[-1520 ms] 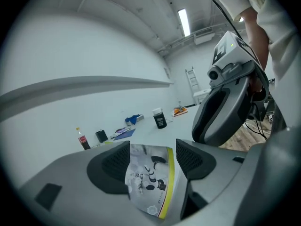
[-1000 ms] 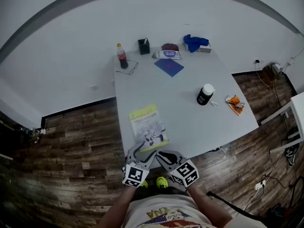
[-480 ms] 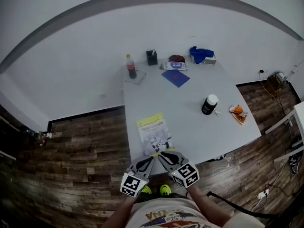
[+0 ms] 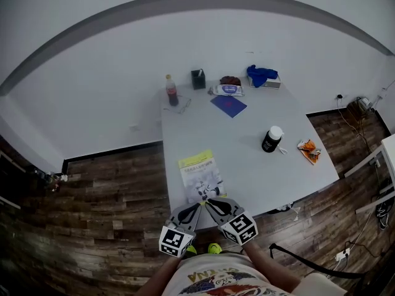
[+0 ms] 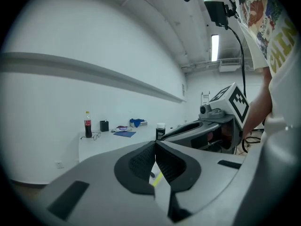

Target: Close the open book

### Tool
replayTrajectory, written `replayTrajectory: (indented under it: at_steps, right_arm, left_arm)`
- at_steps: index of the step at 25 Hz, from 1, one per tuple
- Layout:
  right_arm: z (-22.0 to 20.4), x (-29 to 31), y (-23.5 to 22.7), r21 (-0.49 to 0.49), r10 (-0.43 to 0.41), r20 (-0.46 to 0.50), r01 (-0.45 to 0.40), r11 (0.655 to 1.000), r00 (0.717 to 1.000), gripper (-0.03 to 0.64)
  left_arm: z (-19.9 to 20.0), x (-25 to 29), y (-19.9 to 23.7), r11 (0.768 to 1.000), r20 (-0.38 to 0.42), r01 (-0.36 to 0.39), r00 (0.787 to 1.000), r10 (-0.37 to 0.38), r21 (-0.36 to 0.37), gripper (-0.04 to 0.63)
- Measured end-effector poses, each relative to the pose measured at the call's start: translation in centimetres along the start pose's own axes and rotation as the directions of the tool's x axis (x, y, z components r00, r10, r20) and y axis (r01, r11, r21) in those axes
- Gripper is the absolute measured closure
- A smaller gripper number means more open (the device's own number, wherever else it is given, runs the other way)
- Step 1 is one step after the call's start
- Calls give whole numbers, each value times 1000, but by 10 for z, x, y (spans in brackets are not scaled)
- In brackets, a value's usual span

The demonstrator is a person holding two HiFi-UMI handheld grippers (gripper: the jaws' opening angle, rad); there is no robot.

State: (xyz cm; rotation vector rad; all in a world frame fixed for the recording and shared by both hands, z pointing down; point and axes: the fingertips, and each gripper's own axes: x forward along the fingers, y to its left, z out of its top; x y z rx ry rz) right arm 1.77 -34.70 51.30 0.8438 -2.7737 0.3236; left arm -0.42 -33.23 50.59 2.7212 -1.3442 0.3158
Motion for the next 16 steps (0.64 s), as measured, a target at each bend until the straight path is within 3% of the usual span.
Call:
replayTrajectory:
  at_steps: [16]
  right_arm:
    - [10, 6, -13, -21, 34, 4, -34, 999, 999, 566]
  left_arm:
    - [11, 20, 18, 999, 29, -32, 999, 32, -16, 583]
